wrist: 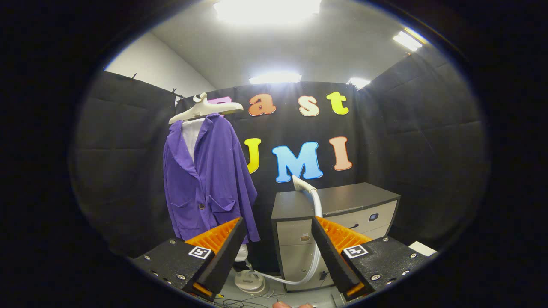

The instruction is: Iron the clothes twice with a garment steamer, once on the left side and once on the right side.

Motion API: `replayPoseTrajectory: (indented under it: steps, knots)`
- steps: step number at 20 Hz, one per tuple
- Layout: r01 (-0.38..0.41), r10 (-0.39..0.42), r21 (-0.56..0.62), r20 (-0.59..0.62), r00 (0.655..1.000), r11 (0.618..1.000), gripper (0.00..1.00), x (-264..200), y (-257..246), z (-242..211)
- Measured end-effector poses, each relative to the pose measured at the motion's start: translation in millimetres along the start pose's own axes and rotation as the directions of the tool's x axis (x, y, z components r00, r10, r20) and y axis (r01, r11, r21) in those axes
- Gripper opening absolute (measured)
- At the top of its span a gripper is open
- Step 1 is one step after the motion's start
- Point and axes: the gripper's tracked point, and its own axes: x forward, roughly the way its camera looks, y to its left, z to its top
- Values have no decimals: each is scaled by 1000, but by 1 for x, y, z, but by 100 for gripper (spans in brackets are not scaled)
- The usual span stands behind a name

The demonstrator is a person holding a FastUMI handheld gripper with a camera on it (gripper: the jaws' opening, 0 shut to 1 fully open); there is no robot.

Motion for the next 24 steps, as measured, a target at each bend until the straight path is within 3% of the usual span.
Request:
replayPoseTrajectory:
  steps: [9, 15, 24]
  knots:
    - [50, -49, 48, -32, 998, 998, 95, 71, -52, 13]
    - [117, -111, 85, -74, 991, 989, 94, 144, -116, 24]
    - [71, -33, 232, -163, 986, 970, 95, 270, -163, 22]
